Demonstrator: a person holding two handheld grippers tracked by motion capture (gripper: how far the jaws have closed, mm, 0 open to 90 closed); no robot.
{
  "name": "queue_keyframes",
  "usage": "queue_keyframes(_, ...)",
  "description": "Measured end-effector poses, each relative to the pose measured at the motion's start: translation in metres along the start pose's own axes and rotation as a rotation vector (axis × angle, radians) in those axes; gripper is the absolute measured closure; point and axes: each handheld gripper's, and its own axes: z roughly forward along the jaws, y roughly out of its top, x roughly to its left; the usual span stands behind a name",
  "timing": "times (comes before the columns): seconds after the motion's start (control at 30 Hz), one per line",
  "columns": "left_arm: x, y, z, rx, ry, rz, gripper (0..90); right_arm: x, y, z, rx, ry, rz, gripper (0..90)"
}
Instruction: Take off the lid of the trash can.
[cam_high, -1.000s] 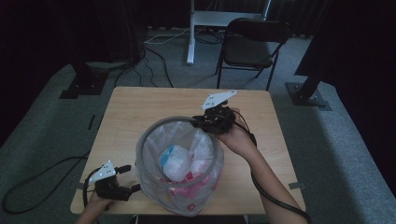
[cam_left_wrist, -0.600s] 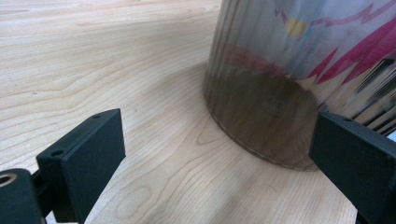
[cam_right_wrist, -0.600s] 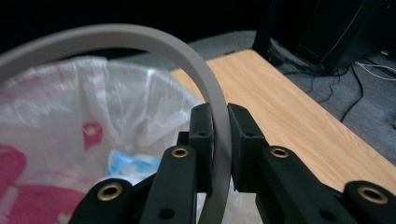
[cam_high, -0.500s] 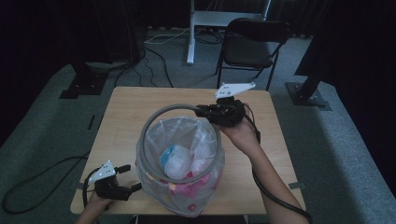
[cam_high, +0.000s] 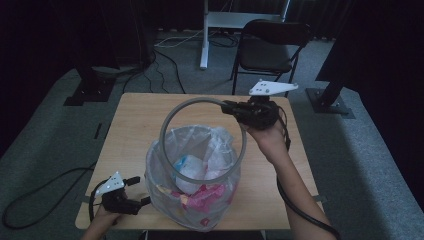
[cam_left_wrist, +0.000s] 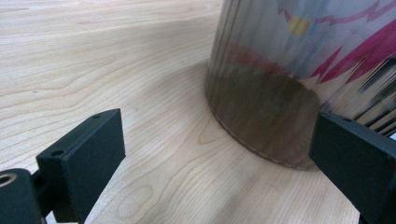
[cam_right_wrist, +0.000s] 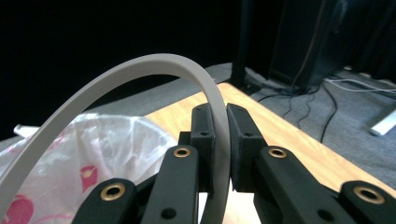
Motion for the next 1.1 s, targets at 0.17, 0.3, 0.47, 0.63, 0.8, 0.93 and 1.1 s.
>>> queue_keyframes(0.17,0.0,0.0,0.0,-0.002,0.0,0.001,3.7,-0.011,-0.001,-0.016,-0.039,-0.039,0.037,82.6)
queue_keyframes(0.3,0.0,0.0,0.0,0.0,0.001,-0.001,3.7,-0.02,-0.003,-0.031,-0.049,-0.07,0.057,82.6)
queue_keyframes(0.47,0.0,0.0,0.001,0.003,0.001,-0.001,3.7,-0.032,-0.008,-0.051,-0.071,-0.105,0.086,82.6)
queue_keyframes(0.63,0.0,0.0,0.001,0.004,0.002,-0.004,3.7,-0.044,-0.015,-0.074,-0.096,-0.152,0.12,82.6)
queue_keyframes(0.8,0.0,0.0,0.002,0.008,0.001,-0.005,3.7,-0.06,-0.023,-0.099,-0.121,-0.211,0.159,82.6)
queue_keyframes(0.93,0.0,0.0,0.003,0.009,-0.001,-0.006,3.7,-0.073,-0.034,-0.112,-0.116,-0.263,0.19,82.6)
queue_keyframes(1.1,0.0,0.0,0.003,0.014,0.002,-0.003,3.7,-0.088,-0.052,-0.124,-0.107,-0.31,0.232,82.5)
